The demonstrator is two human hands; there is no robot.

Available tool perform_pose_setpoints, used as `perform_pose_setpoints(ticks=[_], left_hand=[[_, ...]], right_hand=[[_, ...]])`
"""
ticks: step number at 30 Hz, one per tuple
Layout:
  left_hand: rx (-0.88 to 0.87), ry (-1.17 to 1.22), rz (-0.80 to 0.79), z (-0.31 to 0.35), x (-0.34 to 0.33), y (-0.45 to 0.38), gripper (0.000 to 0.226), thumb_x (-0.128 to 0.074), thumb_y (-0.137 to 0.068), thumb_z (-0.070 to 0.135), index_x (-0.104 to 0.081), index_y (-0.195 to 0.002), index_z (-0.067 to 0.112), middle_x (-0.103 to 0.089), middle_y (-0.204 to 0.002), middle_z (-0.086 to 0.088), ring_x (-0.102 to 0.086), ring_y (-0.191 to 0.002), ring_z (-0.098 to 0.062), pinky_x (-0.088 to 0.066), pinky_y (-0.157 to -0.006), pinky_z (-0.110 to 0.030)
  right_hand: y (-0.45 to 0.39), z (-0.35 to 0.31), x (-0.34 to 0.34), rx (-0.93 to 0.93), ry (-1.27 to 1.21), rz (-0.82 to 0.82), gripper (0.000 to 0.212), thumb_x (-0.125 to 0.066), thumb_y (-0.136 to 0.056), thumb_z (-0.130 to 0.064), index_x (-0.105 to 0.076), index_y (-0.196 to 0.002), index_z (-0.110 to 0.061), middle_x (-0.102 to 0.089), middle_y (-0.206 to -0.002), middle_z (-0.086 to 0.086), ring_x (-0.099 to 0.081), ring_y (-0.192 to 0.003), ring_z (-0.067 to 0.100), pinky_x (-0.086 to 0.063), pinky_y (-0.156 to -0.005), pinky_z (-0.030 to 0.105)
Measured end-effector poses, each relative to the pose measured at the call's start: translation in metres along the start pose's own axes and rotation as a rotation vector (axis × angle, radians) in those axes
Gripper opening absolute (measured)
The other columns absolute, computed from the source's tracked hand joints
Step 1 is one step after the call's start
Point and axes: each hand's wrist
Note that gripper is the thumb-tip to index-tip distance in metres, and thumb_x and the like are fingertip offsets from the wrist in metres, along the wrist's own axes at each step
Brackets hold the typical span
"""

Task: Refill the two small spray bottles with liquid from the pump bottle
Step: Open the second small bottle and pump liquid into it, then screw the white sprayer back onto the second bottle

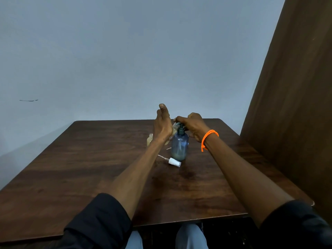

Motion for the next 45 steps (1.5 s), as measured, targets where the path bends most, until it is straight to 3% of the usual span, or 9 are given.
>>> perform_pose_setpoints(ticks=[3,12,14,21,25,28,35,41,45], left_hand=[[0.016,0.002,0.003,0.001,-0.001,-0.001,0.079,-0.004,-0.107,0.066,-0.057,-0.125,0.010,-0.056,-0.095,0.009,-0.060,-0.099,-0.025,-0.041,-0.089,-0.040],[0.038,0.121,0.070,-0.010,-0.004,-0.004,0.080,-0.005,-0.107,0.068,-0.060,-0.111,0.009,-0.062,-0.098,-0.007,-0.062,-0.099,-0.030,-0.047,-0.100,-0.048],[0.061,0.151,0.091,-0.012,-0.005,-0.004,0.071,-0.006,-0.108,0.066,-0.056,-0.095,0.018,-0.056,-0.088,0.000,-0.056,-0.085,-0.023,-0.048,-0.097,-0.048],[0.166,0.241,0.125,-0.025,0.001,-0.009,0.077,-0.006,-0.106,0.071,-0.058,-0.095,0.016,-0.053,-0.078,-0.002,-0.053,-0.074,-0.020,-0.045,-0.077,-0.037],[0.204,0.317,0.158,-0.038,0.006,-0.011,0.074,-0.011,-0.105,0.075,-0.057,-0.082,0.021,-0.050,-0.073,0.002,-0.050,-0.069,-0.017,-0.047,-0.077,-0.038],[0.212,0.387,0.170,-0.048,0.013,-0.006,0.073,-0.014,-0.106,0.073,-0.058,-0.078,0.021,-0.046,-0.067,0.003,-0.046,-0.063,-0.014,-0.046,-0.076,-0.036],[0.168,0.503,0.161,-0.062,0.020,0.010,0.072,-0.016,-0.108,0.069,-0.058,-0.077,0.019,-0.044,-0.057,0.008,-0.039,-0.057,-0.013,-0.036,-0.060,-0.033],[0.140,0.535,0.150,-0.078,0.028,0.021,0.077,-0.022,-0.095,0.086,-0.062,-0.070,0.025,-0.041,-0.058,0.006,-0.039,-0.059,-0.016,-0.036,-0.058,-0.034],[0.094,0.533,0.168,-0.084,0.034,0.032,0.075,-0.022,-0.099,0.076,-0.059,-0.074,0.015,-0.041,-0.060,0.001,-0.038,-0.054,-0.011,-0.038,-0.055,-0.027]], right_hand=[[-0.001,-0.002,0.002,-0.011,0.007,-0.019,0.034,-0.082,-0.082,-0.021,-0.050,-0.073,-0.013,-0.063,-0.078,0.012,-0.065,-0.073,0.023,-0.046,-0.061,0.026],[0.002,0.001,-0.003,-0.002,-0.022,0.039,0.043,-0.081,-0.079,-0.019,-0.039,-0.067,-0.017,-0.046,-0.075,0.010,-0.049,-0.070,0.021,-0.042,-0.063,0.035],[0.001,-0.001,-0.002,-0.017,-0.030,0.016,0.041,-0.082,-0.079,-0.021,-0.043,-0.068,-0.016,-0.052,-0.079,0.012,-0.053,-0.074,0.022,-0.044,-0.067,0.038],[-0.004,0.008,-0.001,0.014,-0.074,-0.008,0.048,-0.085,-0.083,-0.041,-0.044,-0.076,-0.018,-0.073,-0.099,0.029,-0.068,-0.066,0.012,-0.050,-0.068,0.032],[0.005,0.018,0.003,0.189,-0.010,0.292,0.048,-0.075,-0.089,-0.053,-0.044,-0.083,-0.017,-0.054,-0.081,0.004,-0.052,-0.067,0.015,-0.046,-0.070,0.034],[0.023,0.038,0.003,0.378,0.089,0.463,0.038,-0.072,-0.091,-0.040,-0.047,-0.082,-0.014,-0.052,-0.078,0.000,-0.051,-0.070,0.019,-0.044,-0.067,0.035],[0.069,0.091,-0.022,0.481,0.574,0.240,0.019,-0.078,-0.078,-0.023,-0.059,-0.081,-0.022,-0.059,-0.085,-0.004,-0.060,-0.078,0.021,-0.051,-0.063,0.038],[0.077,0.087,-0.023,0.447,0.628,0.253,0.019,-0.077,-0.079,-0.024,-0.058,-0.082,-0.022,-0.058,-0.084,-0.004,-0.059,-0.077,0.023,-0.051,-0.061,0.038],[0.084,0.086,-0.022,0.349,0.689,0.198,0.016,-0.074,-0.082,-0.030,-0.061,-0.081,-0.020,-0.065,-0.081,-0.003,-0.063,-0.079,0.025,-0.049,-0.063,0.034]])
Point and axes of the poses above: each hand's wrist, its own y-axis away from the middle knuckle, its own x-axis out of the back of the hand, z = x × y
